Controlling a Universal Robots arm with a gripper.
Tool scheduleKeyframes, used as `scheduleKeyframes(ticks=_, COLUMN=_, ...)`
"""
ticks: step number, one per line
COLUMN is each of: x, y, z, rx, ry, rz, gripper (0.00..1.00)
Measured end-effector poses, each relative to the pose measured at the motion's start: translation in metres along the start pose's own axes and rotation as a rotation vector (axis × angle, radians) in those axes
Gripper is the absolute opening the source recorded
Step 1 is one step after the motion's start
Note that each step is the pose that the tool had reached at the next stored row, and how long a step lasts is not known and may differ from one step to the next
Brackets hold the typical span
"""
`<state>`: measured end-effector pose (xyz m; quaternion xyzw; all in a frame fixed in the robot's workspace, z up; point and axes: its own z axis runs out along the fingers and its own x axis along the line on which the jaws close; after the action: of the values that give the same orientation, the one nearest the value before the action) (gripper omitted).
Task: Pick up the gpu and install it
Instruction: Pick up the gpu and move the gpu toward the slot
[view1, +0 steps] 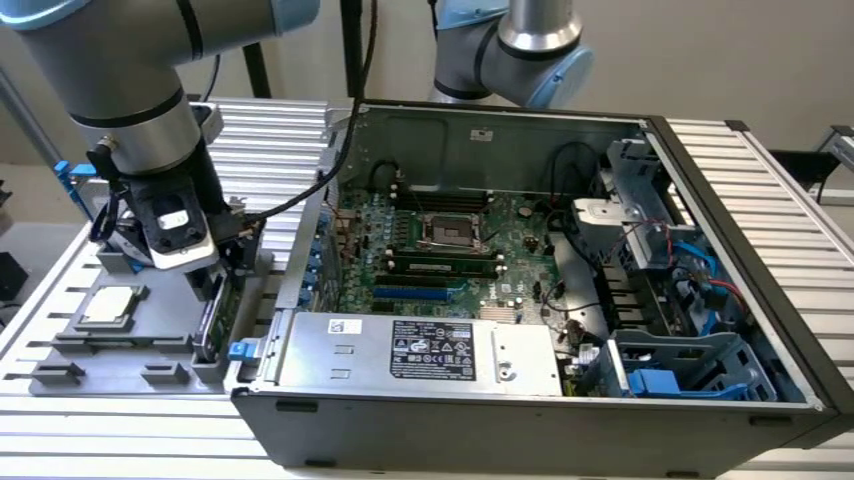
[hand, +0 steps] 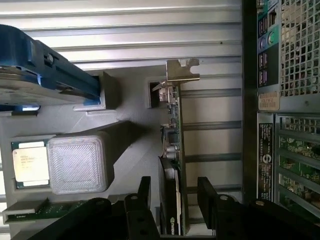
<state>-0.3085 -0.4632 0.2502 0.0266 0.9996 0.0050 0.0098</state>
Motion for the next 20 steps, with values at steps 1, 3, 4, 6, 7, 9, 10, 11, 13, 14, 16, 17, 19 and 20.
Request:
scheduleKeyframes(ticks=1, x=0.0001, y=0.0000, z=0.0017, rx=0.0001, ry=0.0003, rz=-0.001, gripper=0.50)
scheduleKeyframes(ticks=3, x=0.0001, y=-0.0001, z=0.0052, rx=0.0000, ry=0.0024, rz=-0.002, gripper=0.50)
scheduleKeyframes(ticks=4, x=0.0001, y=-0.0001, z=0.0065, rx=0.0001, ry=0.0045, rz=-0.003, gripper=0.50)
scheduleKeyframes(ticks=6, x=0.0002, y=-0.0001, z=0.0084, rx=0.0004, ry=0.0100, rz=-0.006, gripper=0.50)
scheduleKeyframes(ticks=7, x=0.0002, y=-0.0001, z=0.0089, rx=0.0005, ry=0.0119, rz=-0.007, gripper=0.50)
scheduleKeyframes(ticks=9, x=0.0002, y=-0.0001, z=0.0091, rx=0.0008, ry=0.0126, rz=-0.008, gripper=0.50)
scheduleKeyframes(ticks=10, x=0.0002, y=-0.0001, z=0.0093, rx=0.0007, ry=0.0124, rz=-0.009, gripper=0.50)
scheduleKeyframes(ticks=11, x=0.0001, y=-0.0001, z=0.0094, rx=0.0005, ry=0.0122, rz=-0.009, gripper=0.50)
scheduleKeyframes(ticks=13, x=-0.0001, y=-0.0001, z=0.0095, rx=0.0004, ry=0.0122, rz=-0.009, gripper=0.48)
scheduleKeyframes(ticks=14, x=-0.0001, y=-0.0001, z=0.0096, rx=0.0003, ry=0.0121, rz=-0.009, gripper=0.48)
scheduleKeyframes(ticks=16, x=-0.0002, y=-0.0001, z=0.0096, rx=0.0004, ry=0.0122, rz=-0.009, gripper=0.41)
scheduleKeyframes(ticks=17, x=-0.0003, y=0.0000, z=0.0095, rx=0.0005, ry=0.0122, rz=-0.009, gripper=0.41)
scheduleKeyframes(ticks=19, x=-0.0003, y=0.0002, z=0.0095, rx=0.0004, ry=0.0122, rz=-0.010, gripper=0.41)
scheduleKeyframes(ticks=20, x=-0.0003, y=0.0004, z=0.0095, rx=0.0004, ry=0.0122, rz=-0.010, gripper=0.39)
